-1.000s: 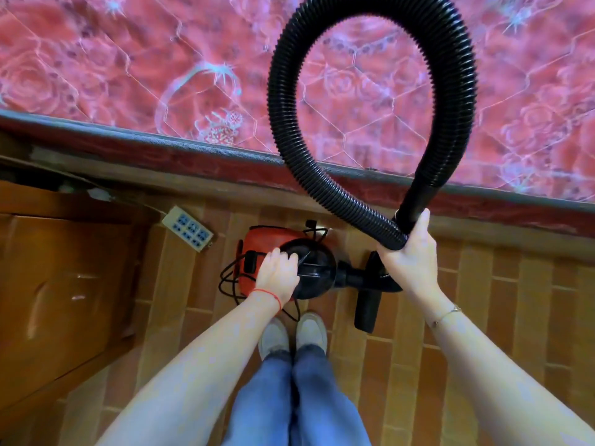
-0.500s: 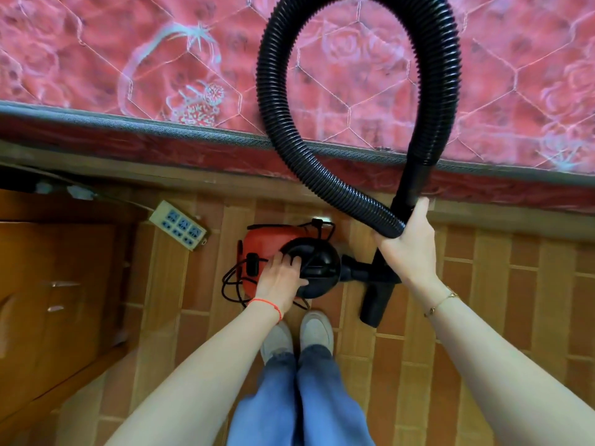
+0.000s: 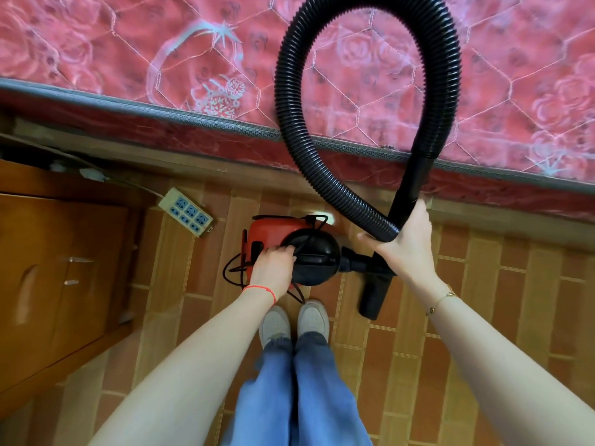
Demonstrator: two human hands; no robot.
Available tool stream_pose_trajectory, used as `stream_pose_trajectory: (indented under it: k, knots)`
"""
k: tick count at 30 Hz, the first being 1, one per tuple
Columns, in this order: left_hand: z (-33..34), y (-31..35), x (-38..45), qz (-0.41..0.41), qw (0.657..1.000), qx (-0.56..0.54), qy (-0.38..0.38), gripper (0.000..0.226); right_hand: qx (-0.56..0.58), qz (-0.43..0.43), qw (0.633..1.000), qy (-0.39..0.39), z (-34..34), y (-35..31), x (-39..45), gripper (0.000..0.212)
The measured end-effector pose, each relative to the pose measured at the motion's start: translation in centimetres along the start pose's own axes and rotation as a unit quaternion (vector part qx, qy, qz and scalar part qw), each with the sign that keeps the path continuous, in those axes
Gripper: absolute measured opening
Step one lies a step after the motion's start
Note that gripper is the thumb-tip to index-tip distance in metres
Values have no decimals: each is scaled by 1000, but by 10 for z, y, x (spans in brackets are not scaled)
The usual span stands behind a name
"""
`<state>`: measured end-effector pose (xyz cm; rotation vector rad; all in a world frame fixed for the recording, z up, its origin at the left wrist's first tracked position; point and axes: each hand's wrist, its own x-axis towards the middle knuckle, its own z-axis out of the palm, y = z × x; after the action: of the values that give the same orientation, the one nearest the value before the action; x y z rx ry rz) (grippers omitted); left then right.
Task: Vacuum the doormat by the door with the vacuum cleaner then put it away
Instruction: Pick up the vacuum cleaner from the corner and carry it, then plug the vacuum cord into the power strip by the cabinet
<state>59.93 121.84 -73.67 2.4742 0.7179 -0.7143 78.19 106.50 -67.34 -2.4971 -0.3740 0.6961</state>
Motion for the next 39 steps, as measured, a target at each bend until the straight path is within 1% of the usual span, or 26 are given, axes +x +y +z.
stream_pose_trajectory:
  k: [2, 5, 8, 13, 15, 17, 18, 20, 21, 22, 23, 26, 28, 31, 35, 39]
  knots:
    - [-6, -4, -9, -1, 999, -29, 18, 24, -9, -1, 1000, 2, -3, -5, -9, 125]
    - [-14, -10, -23, -56, 993, -102, 24, 24, -25, -6, 1000, 4, -6, -15, -23, 139]
    - [-22, -18, -35, -114, 985, -129, 28, 23, -55, -31, 998, 22, -10, -28, -37, 138]
    - [-33, -32, -59, -144, 979, -138, 34, 33, -74, -79, 991, 73, -9, -52, -55, 122]
    - [-38, -36, -70, -152, 976, -154, 35, 34, -70, -104, 988, 86, -4, -64, -64, 113]
    - [-42, -41, -78, -173, 959, -220, 47, 27, -77, -145, 982, 94, 2, -77, -71, 97]
    - [-45, -42, -81, -188, 943, -268, 53, 22, -85, -176, 976, 96, 7, -83, -74, 83]
    - [-51, -45, -85, -206, 912, -350, 51, 18, -100, -244, 961, 85, 19, -95, -81, 42]
    - [-54, -46, -86, -210, 902, -374, 47, 18, -110, -270, 954, 70, 25, -100, -84, 23]
    - [-57, -48, -87, -212, 894, -392, 43, 18, -120, -285, 950, 48, 33, -105, -88, 11]
    - [-60, -50, -88, -214, 887, -408, 40, 18, -129, -292, 947, 27, 41, -109, -91, 8]
    - [-61, -59, -89, -216, 873, -436, 30, 15, -149, -261, 953, -27, 67, -114, -100, 14]
    - [-58, -66, -89, -221, 866, -448, 23, 15, -151, -210, 964, -63, 85, -115, -102, 18]
    - [-50, -74, -87, -222, 846, -485, 16, 12, -130, -135, 977, -105, 106, -114, -101, 23]
    - [-45, -79, -88, -202, 841, -502, 9, 9, -67, -48, 989, -125, 124, -113, -96, 27]
    - [-42, -75, -93, -185, 847, -497, 16, 10, -2, 4, 991, -134, 128, -116, -93, 29]
